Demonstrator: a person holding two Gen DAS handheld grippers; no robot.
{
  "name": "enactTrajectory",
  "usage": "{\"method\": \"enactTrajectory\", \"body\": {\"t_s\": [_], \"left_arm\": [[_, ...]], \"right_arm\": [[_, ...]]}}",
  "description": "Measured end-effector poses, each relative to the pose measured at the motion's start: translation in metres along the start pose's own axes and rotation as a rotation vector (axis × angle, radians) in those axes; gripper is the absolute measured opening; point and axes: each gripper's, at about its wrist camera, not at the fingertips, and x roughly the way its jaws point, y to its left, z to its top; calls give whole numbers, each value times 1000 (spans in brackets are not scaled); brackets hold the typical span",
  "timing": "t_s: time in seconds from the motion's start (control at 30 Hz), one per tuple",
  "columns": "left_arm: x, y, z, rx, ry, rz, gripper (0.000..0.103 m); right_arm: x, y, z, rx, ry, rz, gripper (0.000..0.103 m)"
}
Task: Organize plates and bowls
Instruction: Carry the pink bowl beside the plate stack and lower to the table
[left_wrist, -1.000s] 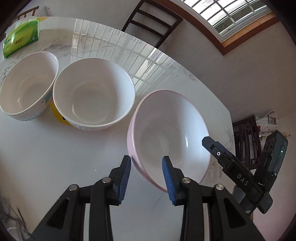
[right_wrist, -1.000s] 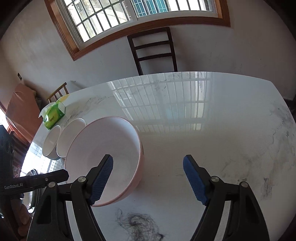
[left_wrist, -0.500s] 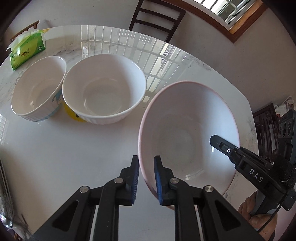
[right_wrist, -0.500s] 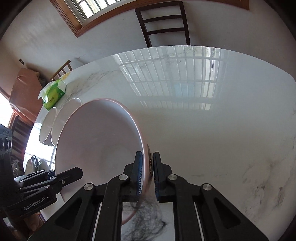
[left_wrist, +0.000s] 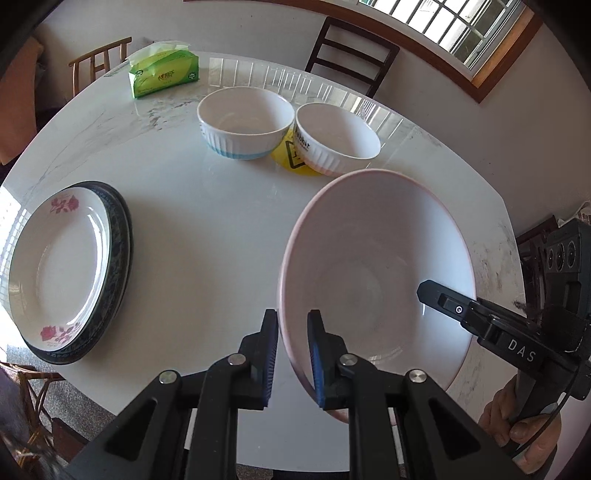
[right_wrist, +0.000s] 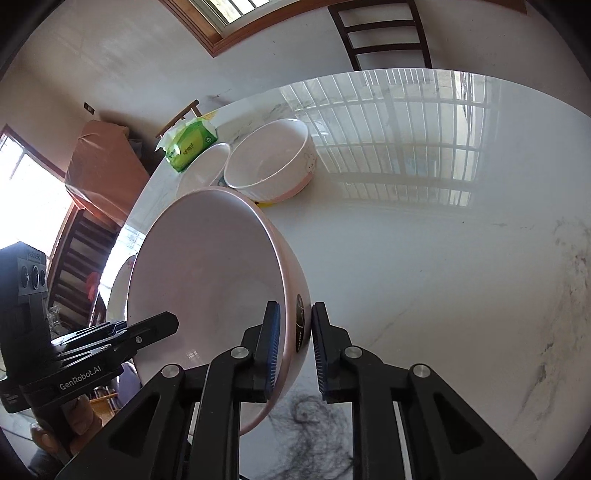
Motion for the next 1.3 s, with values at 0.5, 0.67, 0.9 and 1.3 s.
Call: {"method": "enactTrajectory", "body": {"t_s": [0.5,0.67,0.9,1.3], "left_arm": [[-16,58,-52,-57,27,40,17],[-5,67,-46,-72,31,38,17],[1,75,-46,-74,21,40,17],[-34,99,-47,-58,-210,-39,37]], "right_arm": [[41,79,-59,-68,112,23,18],[47,85,-66,-70,128,12,18],[60,91,-59,-73,137,1,19],[32,86,-57,-39,-1,67,37]]}}
